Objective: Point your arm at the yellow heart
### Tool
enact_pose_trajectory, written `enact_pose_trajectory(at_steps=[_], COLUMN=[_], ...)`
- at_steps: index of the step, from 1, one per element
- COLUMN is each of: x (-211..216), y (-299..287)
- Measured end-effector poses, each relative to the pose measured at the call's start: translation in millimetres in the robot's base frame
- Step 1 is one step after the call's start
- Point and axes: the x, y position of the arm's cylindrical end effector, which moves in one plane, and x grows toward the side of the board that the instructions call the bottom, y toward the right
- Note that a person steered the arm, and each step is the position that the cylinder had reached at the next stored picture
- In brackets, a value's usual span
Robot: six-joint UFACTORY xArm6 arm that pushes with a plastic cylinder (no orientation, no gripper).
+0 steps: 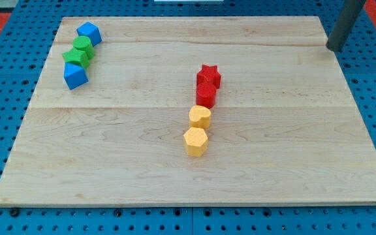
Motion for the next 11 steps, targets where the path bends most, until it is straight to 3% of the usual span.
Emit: enact_pose_trajectory(at_steps=[2,3,4,6,7,10,11], x=[5,65,134,203,194,157,156], y=[0,0,-48,-183,-226,-232,-266])
